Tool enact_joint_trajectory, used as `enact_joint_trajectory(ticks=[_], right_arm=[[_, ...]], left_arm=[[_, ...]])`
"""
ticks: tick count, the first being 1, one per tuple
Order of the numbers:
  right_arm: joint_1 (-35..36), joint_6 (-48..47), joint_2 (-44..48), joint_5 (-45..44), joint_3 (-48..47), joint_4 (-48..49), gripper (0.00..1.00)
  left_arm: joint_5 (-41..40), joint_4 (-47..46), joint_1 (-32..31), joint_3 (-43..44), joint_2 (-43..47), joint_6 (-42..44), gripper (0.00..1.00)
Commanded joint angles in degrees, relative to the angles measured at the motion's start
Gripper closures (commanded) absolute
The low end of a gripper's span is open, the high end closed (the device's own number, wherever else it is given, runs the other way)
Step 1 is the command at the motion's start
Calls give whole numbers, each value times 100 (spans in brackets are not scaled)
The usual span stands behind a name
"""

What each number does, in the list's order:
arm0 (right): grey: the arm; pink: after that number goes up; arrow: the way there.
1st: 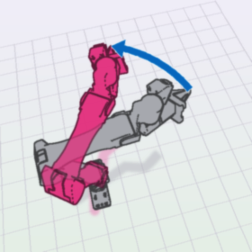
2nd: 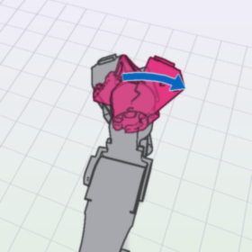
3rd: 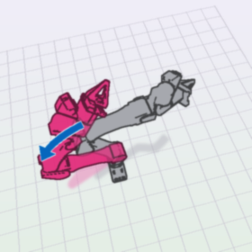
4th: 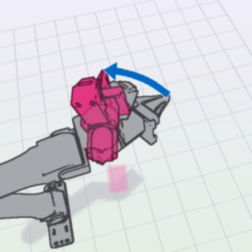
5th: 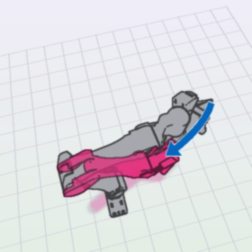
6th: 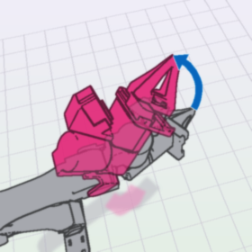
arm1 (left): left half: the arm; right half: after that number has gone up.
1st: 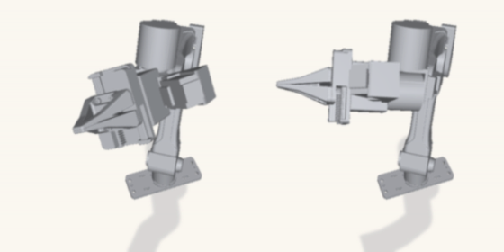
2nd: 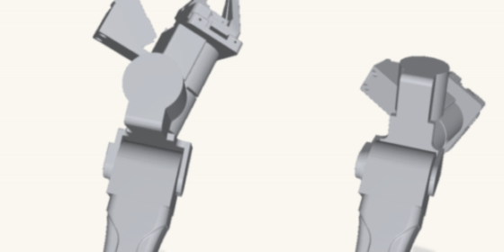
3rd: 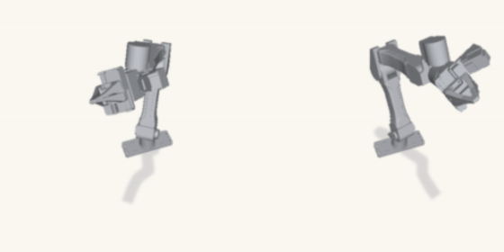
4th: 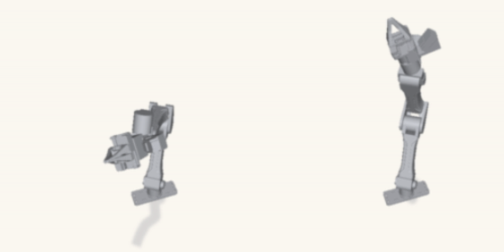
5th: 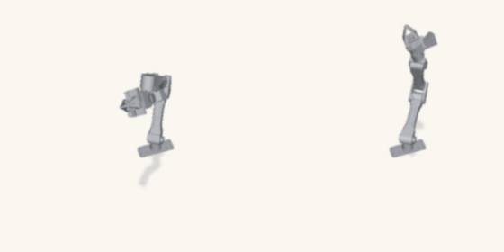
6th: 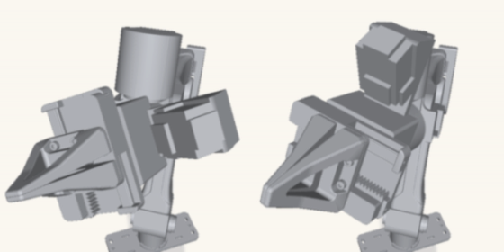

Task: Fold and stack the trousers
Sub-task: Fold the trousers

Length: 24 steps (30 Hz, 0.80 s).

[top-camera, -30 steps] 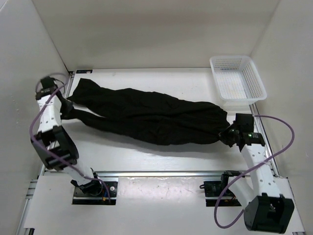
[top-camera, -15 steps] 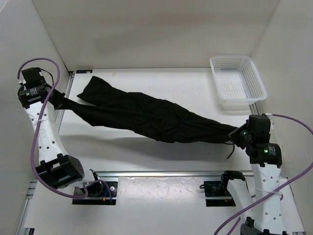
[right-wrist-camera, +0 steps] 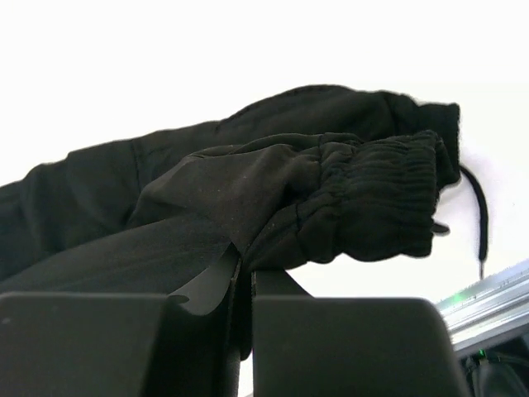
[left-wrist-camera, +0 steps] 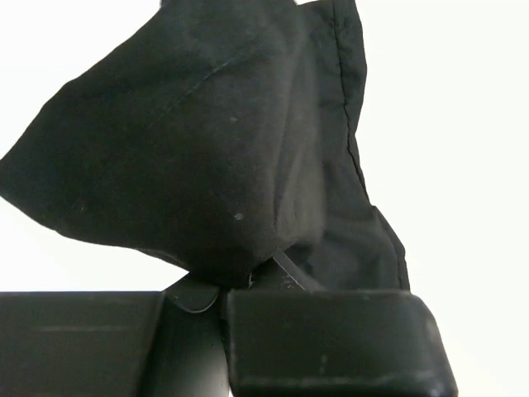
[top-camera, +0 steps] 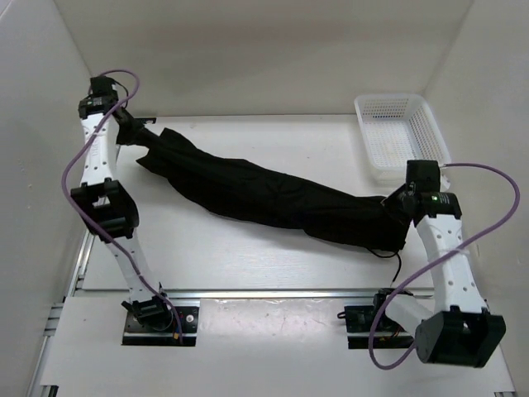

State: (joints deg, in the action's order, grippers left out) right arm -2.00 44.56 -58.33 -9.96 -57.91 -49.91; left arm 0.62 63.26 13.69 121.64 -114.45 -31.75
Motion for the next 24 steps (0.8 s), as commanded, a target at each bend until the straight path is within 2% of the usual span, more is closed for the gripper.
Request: enact_joint_trajectory(ticks=[1,6,10,16,20,24], right_arm=[[-64,-131,-292,-867,-142,359,100],[-125,-184,-811,-938,-309,473,100],[-125,-184,-1005,-938,-370,597,100],[-125,-359,-742,-1000,-292,360,100],[-178,-413,-164,-1000,25,53,100],[-178,-465,400,-1000,244,-247,100]], left_arm=[[-660,-130,81,763,-321,81,89],[-660,-130,28,1212,-806,81,89],[-660,-130,28,1125,-860,81,89],[-924,-367,28,10,62,247,89],[-818,-368,28,-456,607,529,89],[-1117,-315,28,-1089,1222,582,89]])
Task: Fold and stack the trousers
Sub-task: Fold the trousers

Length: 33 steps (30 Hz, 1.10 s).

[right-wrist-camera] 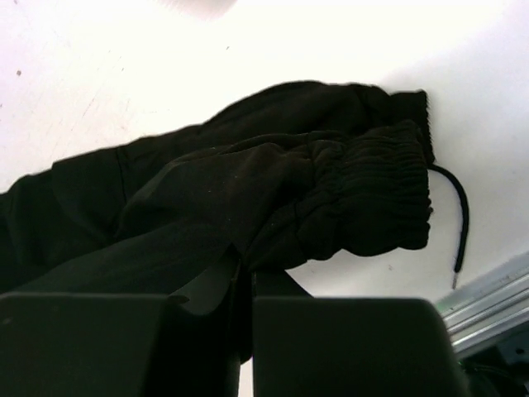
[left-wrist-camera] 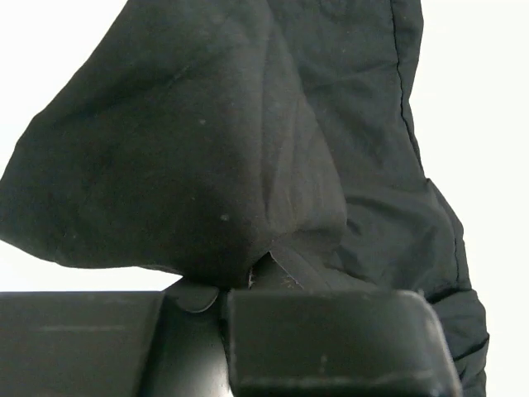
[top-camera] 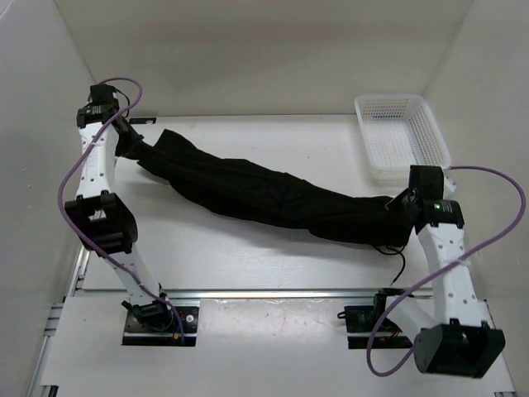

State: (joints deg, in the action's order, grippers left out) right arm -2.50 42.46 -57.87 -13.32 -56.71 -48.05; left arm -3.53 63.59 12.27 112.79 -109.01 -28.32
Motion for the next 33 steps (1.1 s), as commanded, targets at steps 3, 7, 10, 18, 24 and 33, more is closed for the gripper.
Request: enact_joint_trajectory(ticks=[3,7,10,18,24,33], right_arm=[[-128,-203,627,-593,301,-381,100],[-128,-203,304,-593,362,-161,100],[-128,-88,-152,-593,257,347,100],[-128,122,-2542,-593,-1428,948,58],[-75,-70,-1968,-741,-1265,859,0],[-75,-379,-446,-1006,-132,507,64]], left_arm=[[-754,-408,170,-354,811,239,89],[-631,-409,170,-66,444,291,89],[-561,-409,57,707,-390,371,89],[-44,118,-208,4293,-3002,248,22],[28,-690,-208,2741,-1818,282,0],[-114,-690,-208,1493,-868,616,90]])
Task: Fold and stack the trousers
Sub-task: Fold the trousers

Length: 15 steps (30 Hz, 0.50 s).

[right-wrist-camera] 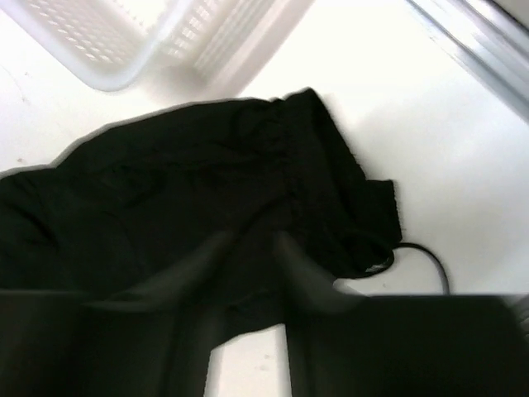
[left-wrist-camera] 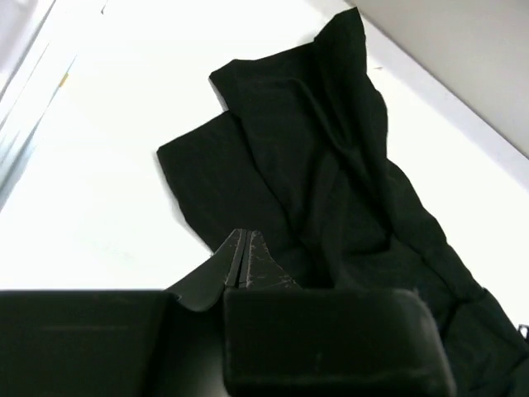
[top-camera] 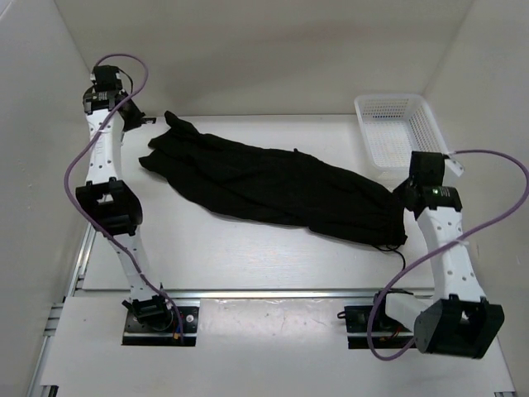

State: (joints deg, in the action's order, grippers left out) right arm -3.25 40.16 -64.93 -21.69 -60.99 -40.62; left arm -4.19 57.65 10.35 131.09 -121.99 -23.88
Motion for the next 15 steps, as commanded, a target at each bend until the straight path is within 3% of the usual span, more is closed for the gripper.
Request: enact_joint_trajectory(ticks=[1,3,6,7,9,10,13,15], right_arm=[[-1,-236,426,-99,403,-236,79],[-1,-237,481,164,640,-236,83],[-1,-237,429,393,694,-236,78],[-1,-307,376,472,694,-236,76],[-1,-368,315,535,633,-236,71],[-1,-369,314,535,632,-297,68],[-1,-369,262,482,632,-297,61],[-1,-421,261,482,632,-297,60]], left_arm=[[31,-96,-15,-338,431,173,90],[329,-96,-155,-391,195,322,90],[392,159,-462,161,-280,375,72],[392,211,-533,250,-385,375,60],[453,264,-648,417,-693,375,25],[541,317,-700,574,-799,314,21],[998,317,-701,716,-1194,314,21],[1217,317,-701,716,-1413,261,36]])
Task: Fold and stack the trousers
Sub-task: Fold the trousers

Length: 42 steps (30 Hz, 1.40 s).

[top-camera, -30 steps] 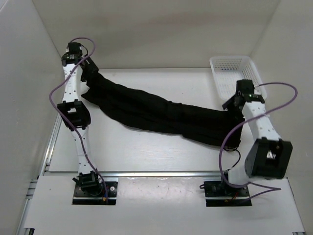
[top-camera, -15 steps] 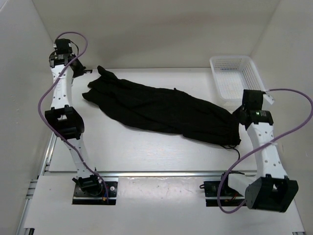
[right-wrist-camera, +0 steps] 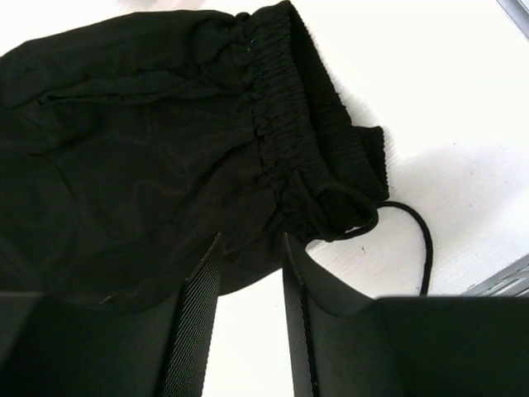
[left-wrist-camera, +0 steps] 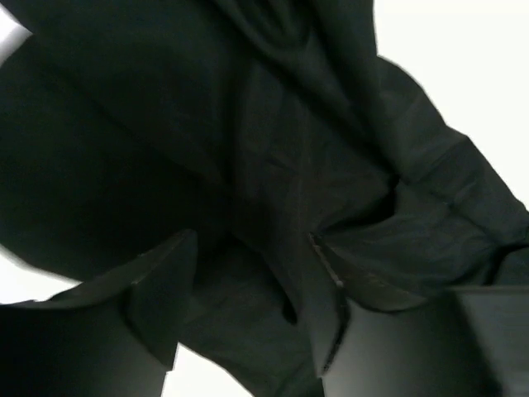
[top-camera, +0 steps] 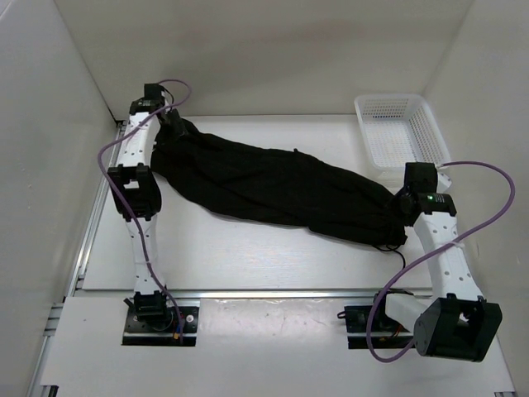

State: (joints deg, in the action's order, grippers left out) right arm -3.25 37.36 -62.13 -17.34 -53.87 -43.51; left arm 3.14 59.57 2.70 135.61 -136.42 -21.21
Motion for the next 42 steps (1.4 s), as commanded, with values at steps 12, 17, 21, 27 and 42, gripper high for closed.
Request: enact_joint_trajectory(ticks=[12,17,21,27,42], right_arm=[[-1,-81,-580,696,69,185,45],[-53,33,-1002,1083,122,509,48],[-53,34,-1362,1216,122,730,51],[-53,157,-1802,1216,175,1239,69],[-53,79,-882,873,640,924,100]], left_arm=[[978,-6,-200,405,-544,-225,84],[637,-86,-200,334,115,-225,90],[513,-86,-200,282,546,-173,90],[460,-25,-200,282,898,-173,90],[-190,441,-147,-552,1758,65,90]])
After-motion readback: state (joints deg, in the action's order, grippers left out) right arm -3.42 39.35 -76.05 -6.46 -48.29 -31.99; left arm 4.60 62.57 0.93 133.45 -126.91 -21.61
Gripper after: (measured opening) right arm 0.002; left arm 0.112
